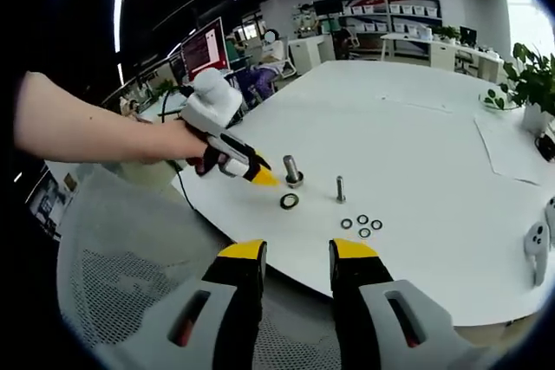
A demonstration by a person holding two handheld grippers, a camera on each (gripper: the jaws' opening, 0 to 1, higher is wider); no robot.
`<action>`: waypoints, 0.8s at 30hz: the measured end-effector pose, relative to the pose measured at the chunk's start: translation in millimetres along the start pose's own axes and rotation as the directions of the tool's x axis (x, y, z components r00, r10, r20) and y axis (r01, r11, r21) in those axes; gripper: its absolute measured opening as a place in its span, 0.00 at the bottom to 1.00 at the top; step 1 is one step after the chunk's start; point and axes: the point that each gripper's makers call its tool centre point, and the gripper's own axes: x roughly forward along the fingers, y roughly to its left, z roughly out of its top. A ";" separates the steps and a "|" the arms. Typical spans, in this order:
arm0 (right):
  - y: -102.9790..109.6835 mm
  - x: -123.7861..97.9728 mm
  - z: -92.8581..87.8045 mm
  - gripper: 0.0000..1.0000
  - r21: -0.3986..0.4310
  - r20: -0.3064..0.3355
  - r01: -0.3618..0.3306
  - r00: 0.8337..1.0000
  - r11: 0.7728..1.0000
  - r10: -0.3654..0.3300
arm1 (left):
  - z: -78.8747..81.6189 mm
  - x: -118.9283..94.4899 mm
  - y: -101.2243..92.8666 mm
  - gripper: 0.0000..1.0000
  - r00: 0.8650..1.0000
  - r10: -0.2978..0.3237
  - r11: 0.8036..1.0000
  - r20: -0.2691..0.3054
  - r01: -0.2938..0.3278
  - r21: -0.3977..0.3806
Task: Place the washer onto the threaded stud by aligning its center hole with the stud, sliding it down to the base, and recovering from edge contact or off-axis alignment until the washer reaches the visible bottom stop.
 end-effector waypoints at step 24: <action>-14.8 -9.8 -3.6 0.38 0.001 -0.025 0.061 0.998 0.998 -0.061 | 4.1 3.8 -9.4 0.28 0.999 -0.006 0.999 -0.034 0.008 0.045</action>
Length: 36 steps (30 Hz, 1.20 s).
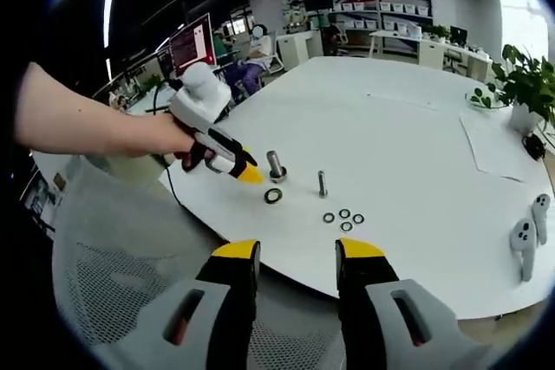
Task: Place the washer onto the threaded stud by aligning its center hole with the stud, sliding it down to the base, and recovering from edge contact or off-axis alignment until the washer reaches the visible bottom stop.
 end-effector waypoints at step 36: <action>-0.4 5.4 -19.9 0.42 0.079 -0.032 -0.022 0.999 0.997 0.024 | 1.7 13.1 -17.3 0.28 0.999 -0.019 1.000 -0.041 0.020 0.022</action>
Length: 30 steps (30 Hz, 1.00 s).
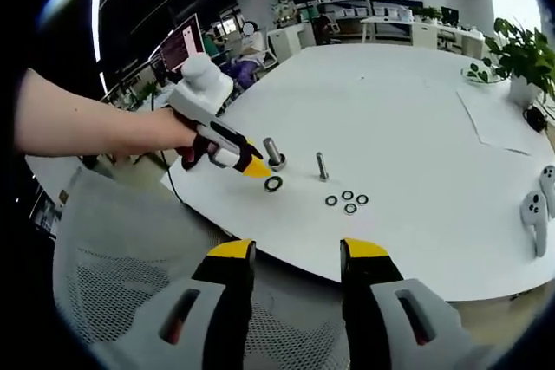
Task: Place the washer onto the threaded stud by aligning its center hole with the stud, sliding it down to the base, and recovering from edge contact or off-axis alignment until the washer reaches the visible bottom stop.
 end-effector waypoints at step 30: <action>6.7 2.0 1.5 0.40 0.014 0.015 -0.049 0.999 0.999 0.048 | -27.6 30.5 -4.5 0.30 0.987 0.024 0.998 -0.159 -0.014 0.069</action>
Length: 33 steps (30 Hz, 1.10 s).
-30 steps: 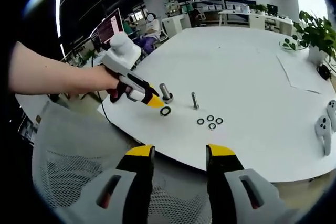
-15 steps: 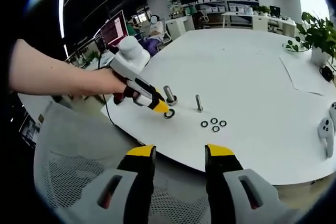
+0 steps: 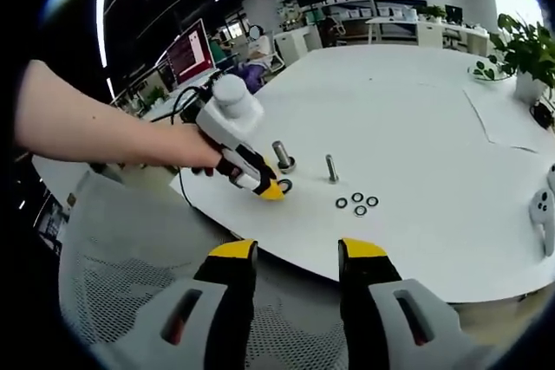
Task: Place the washer onto the threaded stud by aligning its center hole with the stud, sliding it down to the base, and recovering from edge contact or off-axis alignment until the washer reaches the visible bottom stop.
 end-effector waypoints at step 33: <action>3.8 0.6 0.4 0.38 0.004 0.005 -0.024 1.000 1.000 0.024 | -17.8 1.3 -1.1 0.28 0.994 0.015 0.983 -0.112 0.006 0.186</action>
